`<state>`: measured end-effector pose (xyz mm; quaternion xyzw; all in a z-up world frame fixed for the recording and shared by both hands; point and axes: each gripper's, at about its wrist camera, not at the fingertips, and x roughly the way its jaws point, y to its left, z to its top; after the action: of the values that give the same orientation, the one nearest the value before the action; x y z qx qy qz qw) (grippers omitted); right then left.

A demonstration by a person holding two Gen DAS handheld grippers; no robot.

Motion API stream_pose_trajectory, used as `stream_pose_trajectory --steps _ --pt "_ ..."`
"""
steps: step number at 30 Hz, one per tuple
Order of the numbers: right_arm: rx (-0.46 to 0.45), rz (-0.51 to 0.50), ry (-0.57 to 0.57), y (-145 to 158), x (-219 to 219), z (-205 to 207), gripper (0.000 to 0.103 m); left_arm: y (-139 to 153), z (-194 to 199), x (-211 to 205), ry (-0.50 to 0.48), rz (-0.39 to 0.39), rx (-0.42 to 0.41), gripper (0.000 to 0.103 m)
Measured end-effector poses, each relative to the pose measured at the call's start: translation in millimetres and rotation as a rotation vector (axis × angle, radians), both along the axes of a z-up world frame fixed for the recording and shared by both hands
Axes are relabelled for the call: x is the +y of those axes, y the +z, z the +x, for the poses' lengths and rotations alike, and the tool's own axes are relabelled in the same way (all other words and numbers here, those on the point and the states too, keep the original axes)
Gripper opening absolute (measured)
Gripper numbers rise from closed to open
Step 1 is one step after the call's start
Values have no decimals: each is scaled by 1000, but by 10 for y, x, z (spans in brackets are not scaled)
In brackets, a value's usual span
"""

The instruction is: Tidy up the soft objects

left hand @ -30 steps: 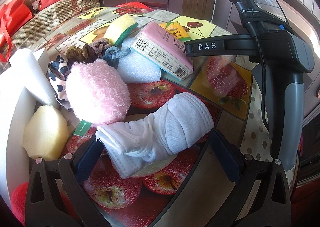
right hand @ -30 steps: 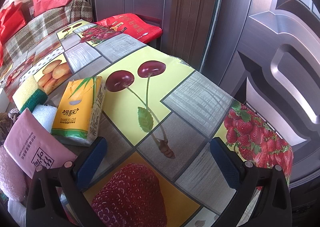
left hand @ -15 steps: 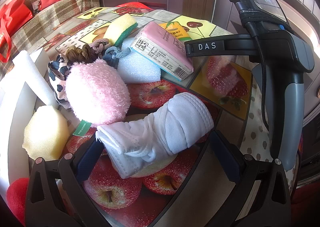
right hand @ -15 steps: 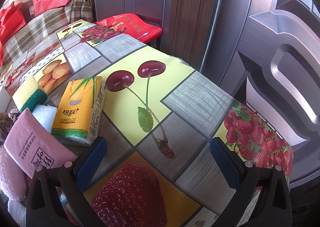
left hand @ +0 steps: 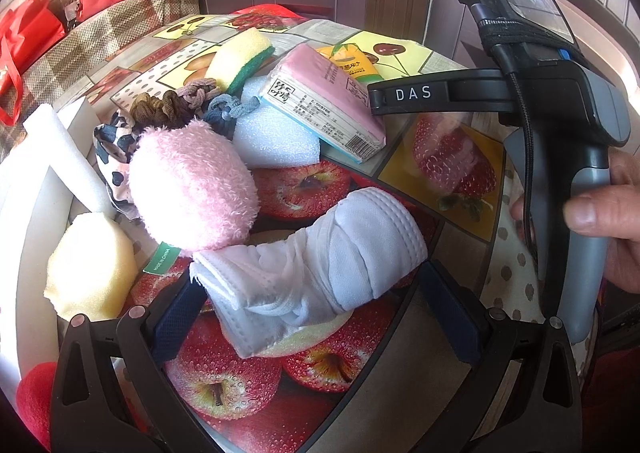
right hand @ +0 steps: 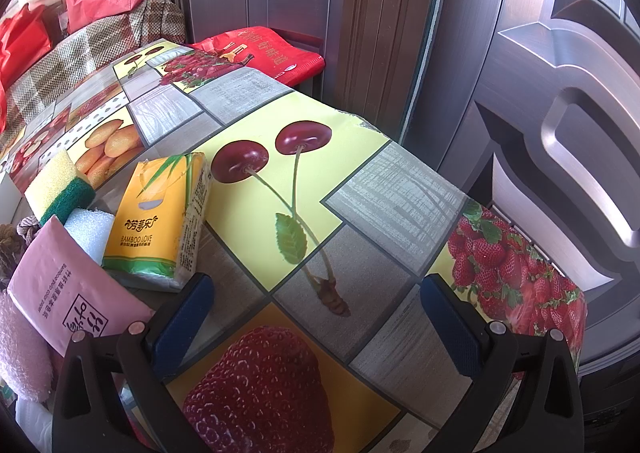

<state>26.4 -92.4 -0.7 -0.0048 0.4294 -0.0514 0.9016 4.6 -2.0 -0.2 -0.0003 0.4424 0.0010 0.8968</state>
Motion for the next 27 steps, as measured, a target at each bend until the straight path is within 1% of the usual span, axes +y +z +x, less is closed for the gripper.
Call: stream_pose_trajectory --steps 6,9,10,11,13,15,16,17,19,21,22,23,24,25,27 --pt "1 5 6 4 -14 4 103 5 -5 -5 5 2 1 102" --pt "9 5 79 4 -25 -11 103 15 -3 -53 10 1 5 102" --pt "16 7 113 6 -38 -23 103 30 -35 -69 3 -13 6 102" --pt "23 17 147 12 -62 -40 103 63 -87 -86 -2 -30 -3 102" --pt "35 56 197 46 -150 -92 103 221 -233 -108 4 -71 -41 102" --pt "46 144 212 117 -308 -177 103 472 -431 -95 11 -98 -105 102" --pt "30 187 217 180 -391 -245 103 612 -540 -75 17 -98 -141 102" --pt "0 208 224 262 -459 -328 103 754 -647 -37 28 -93 -177 102" --pt "-79 232 256 472 -563 -509 103 1030 -895 101 67 -91 -252 103" --pt "-159 257 290 695 -638 -653 103 1210 -1115 324 103 -117 -300 103" --pt "-194 297 322 793 -669 -692 103 1260 -1201 472 126 -129 -306 103" --pt "-225 346 352 877 -698 -724 103 1277 -1280 596 149 -125 -302 103" --pt "-248 390 368 951 -711 -735 103 1268 -1360 719 178 -99 -293 103" --pt "-255 423 380 1011 -707 -730 103 1234 -1424 823 205 -71 -275 103" --pt "-245 457 414 1087 -649 -728 103 1117 -1486 1009 229 -40 -205 103"
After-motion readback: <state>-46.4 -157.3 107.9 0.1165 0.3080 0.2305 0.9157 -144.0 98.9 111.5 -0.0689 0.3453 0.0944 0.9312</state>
